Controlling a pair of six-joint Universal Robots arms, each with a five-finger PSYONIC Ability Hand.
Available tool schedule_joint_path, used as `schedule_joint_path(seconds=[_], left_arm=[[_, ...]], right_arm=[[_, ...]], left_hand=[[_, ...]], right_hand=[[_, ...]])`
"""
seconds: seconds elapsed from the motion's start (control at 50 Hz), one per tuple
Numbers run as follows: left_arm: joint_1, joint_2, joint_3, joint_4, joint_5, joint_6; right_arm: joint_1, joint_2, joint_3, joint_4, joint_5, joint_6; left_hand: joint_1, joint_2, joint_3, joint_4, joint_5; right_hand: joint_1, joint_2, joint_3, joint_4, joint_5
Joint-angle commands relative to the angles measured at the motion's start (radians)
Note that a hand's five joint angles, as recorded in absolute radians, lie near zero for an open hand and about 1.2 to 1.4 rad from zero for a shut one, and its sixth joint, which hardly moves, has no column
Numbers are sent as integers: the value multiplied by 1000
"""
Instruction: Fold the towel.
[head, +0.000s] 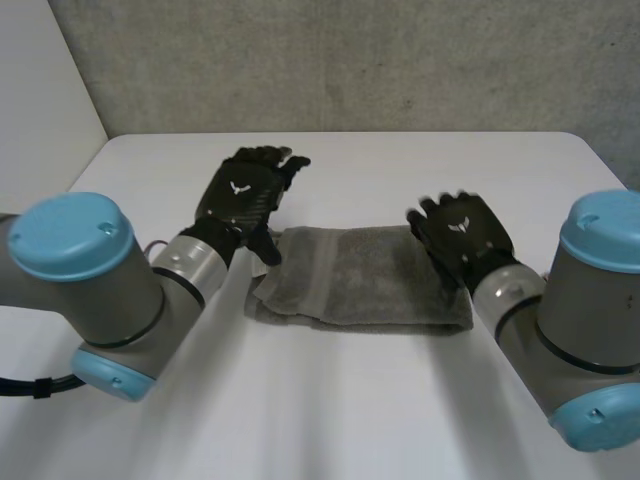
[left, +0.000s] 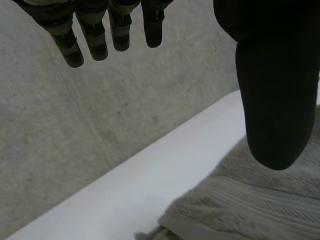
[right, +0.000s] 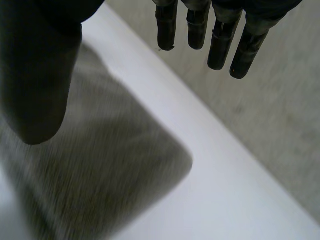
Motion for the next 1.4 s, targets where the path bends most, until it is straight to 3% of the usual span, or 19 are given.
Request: schedule_joint_path(seconds=[0.02,0.08,0.12,0.14,0.18,0.36,0.42,0.56,0.66,0.76,0.78,0.8,0.82,0.84,0.88,0.92,1.1,1.2,1.4], left_arm=[[-10,-42,0,1,-39,5],[-10,-36,-5,1,-48,5],[-5,-13,-13,-1,-52,5],[-5,-13,-13,-1,-52,5],[2,30,-26,-4,-52,3],[53,143,-69,-5,-54,0],[67,179,-72,-5,-54,-1],[96,225,-71,-4,-57,-8],[120,243,-76,-4,-78,-44],[125,240,-82,-5,-85,-75],[125,240,-82,-5,-85,-75],[125,239,-86,-5,-83,-78],[125,231,-92,-2,-82,-80],[125,231,-92,-2,-82,-80],[123,217,-92,2,-82,-78],[122,203,-89,4,-82,-80],[108,147,-54,-2,-85,-89],[62,85,-23,-19,-83,-155],[-1,-68,30,-71,-86,-170]], right_arm=[[-95,129,60,-15,-64,-6],[-109,166,46,-15,-67,-11],[-135,213,0,-1,-61,-14],[-135,214,0,-1,-61,-14],[-140,218,-38,-1,-57,-12],[-105,120,-153,-16,12,-83],[6,129,-250,-9,19,-121],[255,311,-497,107,-43,-251],[346,442,-597,216,-138,-296],[368,510,-643,289,-140,-293],[368,507,-649,292,-115,-285],[368,507,-649,292,-115,-285],[362,487,-646,292,-84,-268],[362,487,-646,292,-84,-268],[357,410,-626,272,-31,-191],[351,366,-608,254,-20,-134],[256,162,-460,215,-21,141],[199,157,-440,238,-17,201],[132,250,-443,247,-61,296]], left_hand=[[26,28,30,31,-1],[23,25,27,28,-4],[23,25,27,28,-4],[23,25,27,28,-4],[21,22,24,25,-7],[15,16,18,19,-13],[12,13,15,16,-16],[12,13,15,16,-16],[9,10,12,13,-19],[9,10,12,13,-19],[9,10,12,13,-19],[9,10,12,13,-19],[9,10,12,13,-19],[9,10,12,13,-19],[6,7,9,10,-22],[6,7,9,10,-22],[15,16,18,19,-13],[26,28,30,31,-1],[35,37,39,40,8]], right_hand=[[265,261,259,247,268],[384,380,377,366,387],[649,646,643,631,652],[651,647,644,633,654],[1149,1145,1143,1131,1152],[1152,1148,1145,1134,1155],[1152,1148,1145,1134,1155],[1152,1148,1145,1134,1155],[1152,1148,1145,1134,1155],[1152,1148,1145,1134,1155],[967,963,960,949,970],[965,961,959,947,968],[500,496,494,482,503],[495,492,489,477,498],[24,21,18,6,27],[-70,-74,-76,-88,-67],[-70,-74,-76,-88,-67],[-70,-74,-76,-88,-67],[-70,-74,-76,-88,-67]])
